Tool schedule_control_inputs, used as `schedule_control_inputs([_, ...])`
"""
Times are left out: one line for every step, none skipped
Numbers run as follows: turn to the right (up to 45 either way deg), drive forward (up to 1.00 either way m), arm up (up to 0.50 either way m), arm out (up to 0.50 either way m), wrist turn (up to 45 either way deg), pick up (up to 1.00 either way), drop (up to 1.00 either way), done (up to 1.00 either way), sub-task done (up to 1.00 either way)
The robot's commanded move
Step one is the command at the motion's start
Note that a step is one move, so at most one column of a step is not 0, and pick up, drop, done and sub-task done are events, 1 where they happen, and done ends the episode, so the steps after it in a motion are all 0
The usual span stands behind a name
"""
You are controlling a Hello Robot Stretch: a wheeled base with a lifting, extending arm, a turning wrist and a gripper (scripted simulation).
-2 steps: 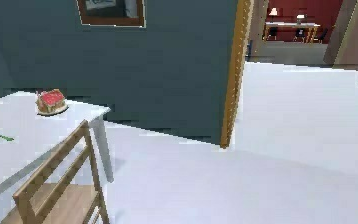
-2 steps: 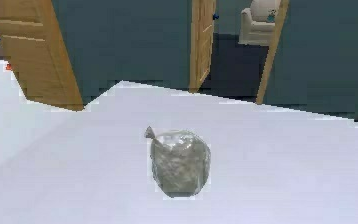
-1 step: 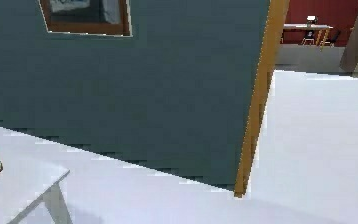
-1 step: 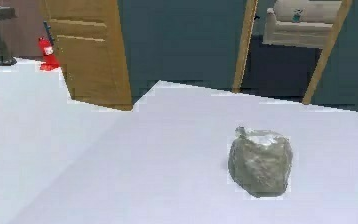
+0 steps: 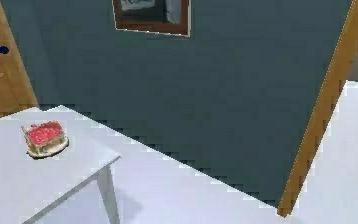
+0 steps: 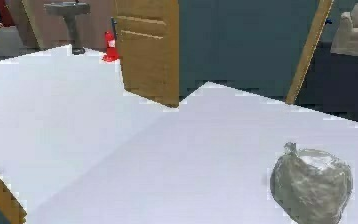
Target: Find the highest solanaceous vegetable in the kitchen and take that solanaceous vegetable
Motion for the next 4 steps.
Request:
schedule_control_inputs([0.0,1.0,0.0,0.0,0.0,0.0,0.0,0.0,0.0])
schedule_control_inputs([-12.0,0.0,0.0,0.0,0.0,0.0,0.0,0.0,0.0])
schedule_control_inputs([0.0,0.1,0.0,0.0,0.0,0.0,0.0,0.0,0.0])
schedule_control_inputs([-36.0,0.0,0.0,0.0,0.0,0.0,0.0,0.0,0.0])
